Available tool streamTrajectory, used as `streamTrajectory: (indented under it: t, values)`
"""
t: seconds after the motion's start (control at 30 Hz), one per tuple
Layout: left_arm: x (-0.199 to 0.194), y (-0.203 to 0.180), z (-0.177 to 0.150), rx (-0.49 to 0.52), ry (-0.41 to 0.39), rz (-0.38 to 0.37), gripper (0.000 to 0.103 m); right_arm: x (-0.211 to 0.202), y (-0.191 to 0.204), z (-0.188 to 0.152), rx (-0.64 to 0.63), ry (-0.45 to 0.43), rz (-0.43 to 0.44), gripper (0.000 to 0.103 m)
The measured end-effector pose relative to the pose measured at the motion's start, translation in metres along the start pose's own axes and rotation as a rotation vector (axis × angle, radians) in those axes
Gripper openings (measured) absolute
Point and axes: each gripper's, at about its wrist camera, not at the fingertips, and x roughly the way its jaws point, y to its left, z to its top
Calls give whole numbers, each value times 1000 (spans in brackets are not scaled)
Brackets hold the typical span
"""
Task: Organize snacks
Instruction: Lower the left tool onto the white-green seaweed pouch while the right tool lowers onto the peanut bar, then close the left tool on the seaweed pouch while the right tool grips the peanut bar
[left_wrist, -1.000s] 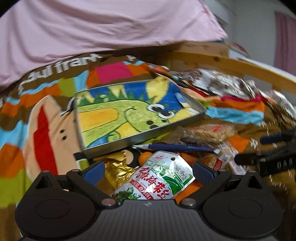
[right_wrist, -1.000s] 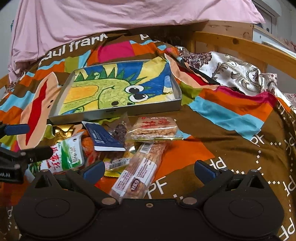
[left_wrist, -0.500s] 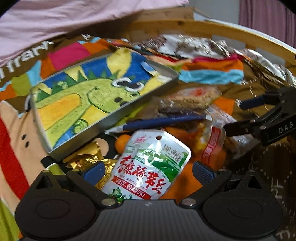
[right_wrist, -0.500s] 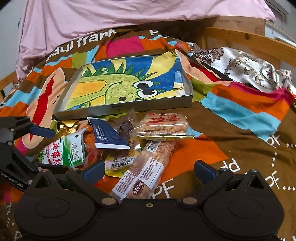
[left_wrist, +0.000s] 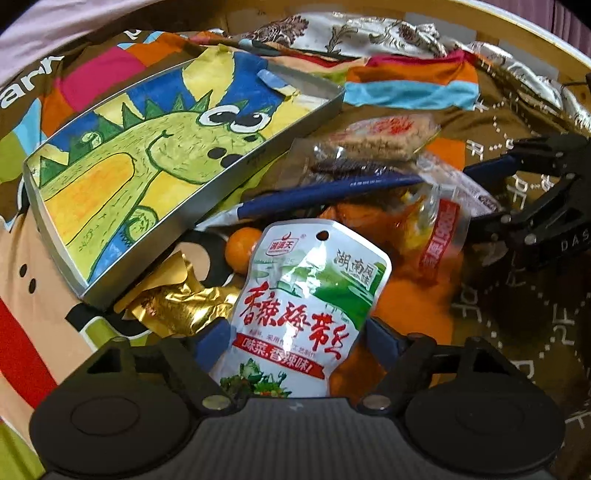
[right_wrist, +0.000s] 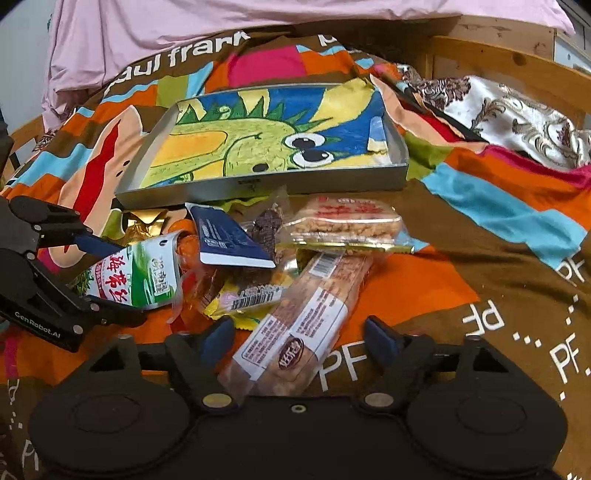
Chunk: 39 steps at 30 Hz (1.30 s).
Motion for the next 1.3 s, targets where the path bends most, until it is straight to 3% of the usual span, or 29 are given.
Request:
streamTrajectory:
  t: [0.13,0.23,0.63,0.9,1.0,1.1,1.3]
  values:
    - [0,0,2,-46,26,18,78,-2,-2,-4,9,19,17,58]
    - [-2,-3,4,-123,50,38,77,-7,-2,-8,13,20,17,53]
    - [-24,-38,-4,-396,98,61,76,-33,-4,-27,4,30,8,47]
    - [-16,-45,-6,-351,108,92,85,-14,2,-12,-5,17,-16,65]
    - [-14,-42,-9,-382,120,86,85,-9,2,-13,0,28,-22,64]
    - [-14,-46,-11,-372,114,101,84,-11,5,-19,-36,19,-38,53]
    - [-18,-57,-12,-338,98,139,70,-24,4,-29,-46,21,-14,50]
